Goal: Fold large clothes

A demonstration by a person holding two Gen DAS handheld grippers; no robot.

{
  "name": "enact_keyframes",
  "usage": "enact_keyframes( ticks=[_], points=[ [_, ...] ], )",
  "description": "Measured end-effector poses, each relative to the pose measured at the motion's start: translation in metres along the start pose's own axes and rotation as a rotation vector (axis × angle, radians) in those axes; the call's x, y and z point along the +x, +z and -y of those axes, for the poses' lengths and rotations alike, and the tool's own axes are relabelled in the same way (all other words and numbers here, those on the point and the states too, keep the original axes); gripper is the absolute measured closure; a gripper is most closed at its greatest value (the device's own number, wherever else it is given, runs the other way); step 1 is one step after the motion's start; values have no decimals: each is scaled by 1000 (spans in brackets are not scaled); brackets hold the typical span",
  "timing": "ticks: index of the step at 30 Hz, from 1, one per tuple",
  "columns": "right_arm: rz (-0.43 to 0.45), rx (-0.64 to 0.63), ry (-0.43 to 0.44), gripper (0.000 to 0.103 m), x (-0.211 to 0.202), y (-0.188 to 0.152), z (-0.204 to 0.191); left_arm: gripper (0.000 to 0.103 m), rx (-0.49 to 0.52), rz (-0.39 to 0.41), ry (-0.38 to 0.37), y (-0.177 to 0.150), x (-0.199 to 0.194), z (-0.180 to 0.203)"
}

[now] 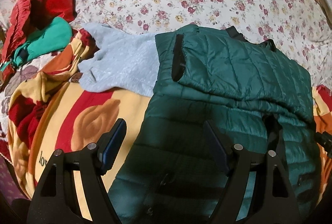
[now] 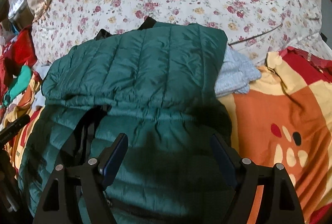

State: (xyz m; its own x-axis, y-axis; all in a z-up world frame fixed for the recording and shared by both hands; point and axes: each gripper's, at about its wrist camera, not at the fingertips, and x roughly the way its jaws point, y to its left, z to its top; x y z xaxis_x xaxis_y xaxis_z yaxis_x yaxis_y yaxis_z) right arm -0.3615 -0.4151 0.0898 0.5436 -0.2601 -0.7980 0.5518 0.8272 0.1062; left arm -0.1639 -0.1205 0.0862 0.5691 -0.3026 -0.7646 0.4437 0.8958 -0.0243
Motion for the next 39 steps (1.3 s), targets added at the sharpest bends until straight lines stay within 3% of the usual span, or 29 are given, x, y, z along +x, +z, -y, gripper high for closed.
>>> enact_keyframes(
  ticks=[15, 25, 32, 39],
  points=[
    [-25, 18, -14, 22, -20, -33, -1, 26, 4, -25, -12, -31, -19, -11],
    [-60, 26, -3, 21, -30, -61, -10, 26, 8, -66, -63, -56, -33, -14],
    [-35, 40, 54, 21, -44, -68, -26, 26, 36, -98, -46, -72, -38, -15],
    [-4, 6, 62, 16, -63, -72, -37, 26, -9, -97, -49, -79, -52, -27]
  ],
)
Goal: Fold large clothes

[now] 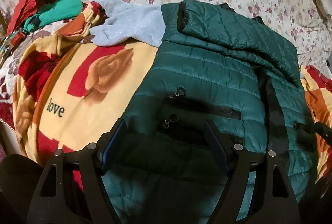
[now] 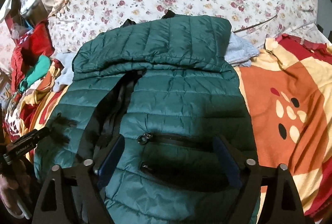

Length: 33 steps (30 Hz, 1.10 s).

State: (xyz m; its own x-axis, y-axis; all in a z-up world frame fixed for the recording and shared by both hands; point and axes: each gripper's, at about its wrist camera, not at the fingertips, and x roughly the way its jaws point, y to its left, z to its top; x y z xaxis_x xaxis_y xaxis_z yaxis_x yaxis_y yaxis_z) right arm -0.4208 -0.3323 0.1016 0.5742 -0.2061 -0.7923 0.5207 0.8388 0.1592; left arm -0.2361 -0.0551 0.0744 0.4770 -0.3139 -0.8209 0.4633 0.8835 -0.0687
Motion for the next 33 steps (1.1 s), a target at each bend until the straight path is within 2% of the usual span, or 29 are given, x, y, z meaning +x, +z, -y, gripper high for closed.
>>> enact_keyframes(
  ticks=[14, 21, 27, 33],
  points=[
    [-1, -16, 4, 16, -16, -10, -3, 26, 24, 20, -4, -6, -21, 3],
    [-4, -7, -6, 16, -20, -15, 9, 26, 20, 6, -10, -11, -24, 0],
    [-43, 28, -28, 16, -16, -23, 28, 26, 20, -26, -7, -17, -19, -5],
    [-91, 76, -11, 15, -12, -32, 47, 26, 10, -47, -2, -23, -12, -12]
  ],
)
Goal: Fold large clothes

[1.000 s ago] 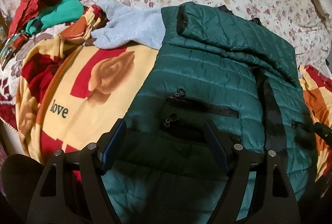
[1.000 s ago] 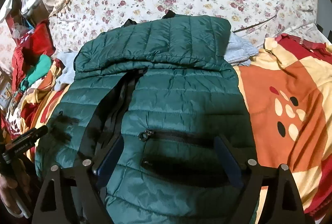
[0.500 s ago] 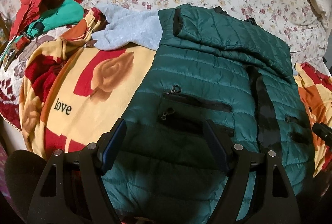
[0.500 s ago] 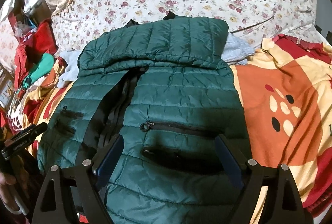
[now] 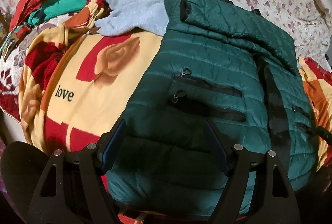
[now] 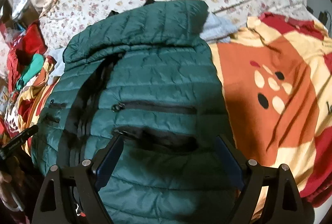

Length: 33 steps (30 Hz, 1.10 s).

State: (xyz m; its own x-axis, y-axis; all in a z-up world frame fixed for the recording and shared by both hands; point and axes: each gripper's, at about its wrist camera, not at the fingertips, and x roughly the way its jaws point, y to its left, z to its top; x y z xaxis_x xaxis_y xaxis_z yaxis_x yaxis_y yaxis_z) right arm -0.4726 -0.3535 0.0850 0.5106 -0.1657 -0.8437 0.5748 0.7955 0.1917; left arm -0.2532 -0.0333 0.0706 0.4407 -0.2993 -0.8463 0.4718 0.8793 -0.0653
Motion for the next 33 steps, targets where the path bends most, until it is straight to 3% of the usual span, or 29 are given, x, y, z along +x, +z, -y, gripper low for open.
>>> enact_keyframes(
  ticks=[5, 16, 28, 33],
  points=[
    [-40, 56, 18, 15, 5, -3, 14, 26, -6, -10, -8, -3, 3, -3],
    [-106, 19, -10, 15, 16, -9, 15, 26, -35, -39, -24, -9, 12, -19],
    [-181, 10, -6, 11, 21, -24, 24, 23, -157, -131, -130, -15, 28, -58],
    [-212, -38, 12, 10, 18, -32, 28, 17, -102, -141, -147, -22, 32, -48]
  ],
)
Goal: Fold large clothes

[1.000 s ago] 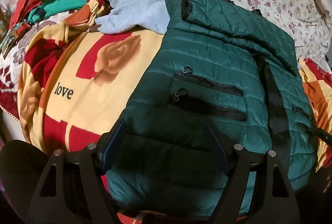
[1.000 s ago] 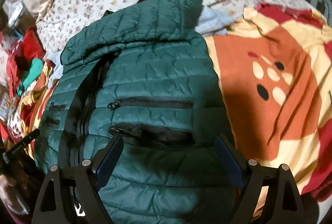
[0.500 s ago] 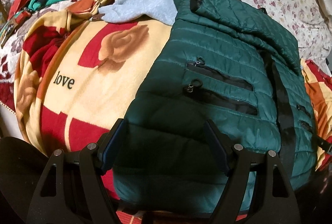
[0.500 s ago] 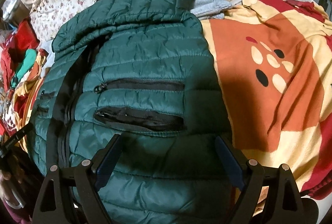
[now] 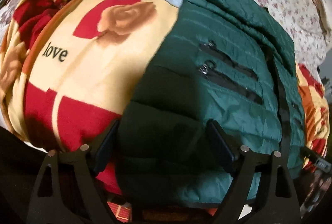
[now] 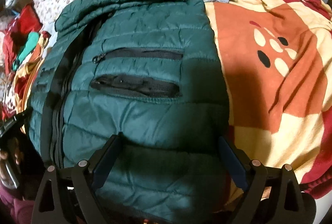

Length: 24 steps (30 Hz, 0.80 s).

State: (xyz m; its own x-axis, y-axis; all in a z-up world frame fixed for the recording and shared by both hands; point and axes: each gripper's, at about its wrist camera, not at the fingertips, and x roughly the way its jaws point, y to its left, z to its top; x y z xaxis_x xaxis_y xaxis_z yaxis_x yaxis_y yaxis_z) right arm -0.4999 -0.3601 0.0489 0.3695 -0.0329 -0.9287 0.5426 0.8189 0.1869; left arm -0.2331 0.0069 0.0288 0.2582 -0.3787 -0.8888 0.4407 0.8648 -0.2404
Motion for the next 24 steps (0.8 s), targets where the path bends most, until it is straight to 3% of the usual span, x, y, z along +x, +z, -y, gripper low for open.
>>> enact_keyframes(
  ticks=[4, 7, 11, 13, 14, 15, 16, 17, 18, 20, 24],
  points=[
    [31, 106, -6, 11, -7, 0, 27, 17, -24, -2, -18, 4, -1, -5],
    [-16, 161, 39, 11, 1, -2, 39, 17, -8, -3, -8, 2, 1, -3],
    [-59, 153, 216, 12, 7, -17, 30, 17, 31, -18, -19, -4, 2, 3],
    [-34, 91, 205, 24, 3, -22, 18, 18, 49, -21, -27, -6, 1, 5],
    [-24, 34, 180, 28, 1, -24, 10, 28, 55, -22, -35, -6, 0, 5],
    [-15, -2, 165, 42, 0, -25, 6, 37, 56, -21, -37, -7, -1, 5],
    [2, -28, 155, 60, -2, -25, 2, 56, 56, -10, -29, -7, -5, 6],
    [32, -43, 156, 67, -8, -25, 0, 75, 59, -2, -22, -6, -8, 7],
    [44, -51, 161, 76, -12, -23, -1, 82, 70, 12, -7, -5, -12, 9],
    [91, -71, 173, 83, -28, -17, -2, 90, 79, 37, -27, 0, -23, 11],
    [222, -117, 217, 84, -69, 2, -5, 92, 87, 109, -81, 18, -52, 20]
  ],
)
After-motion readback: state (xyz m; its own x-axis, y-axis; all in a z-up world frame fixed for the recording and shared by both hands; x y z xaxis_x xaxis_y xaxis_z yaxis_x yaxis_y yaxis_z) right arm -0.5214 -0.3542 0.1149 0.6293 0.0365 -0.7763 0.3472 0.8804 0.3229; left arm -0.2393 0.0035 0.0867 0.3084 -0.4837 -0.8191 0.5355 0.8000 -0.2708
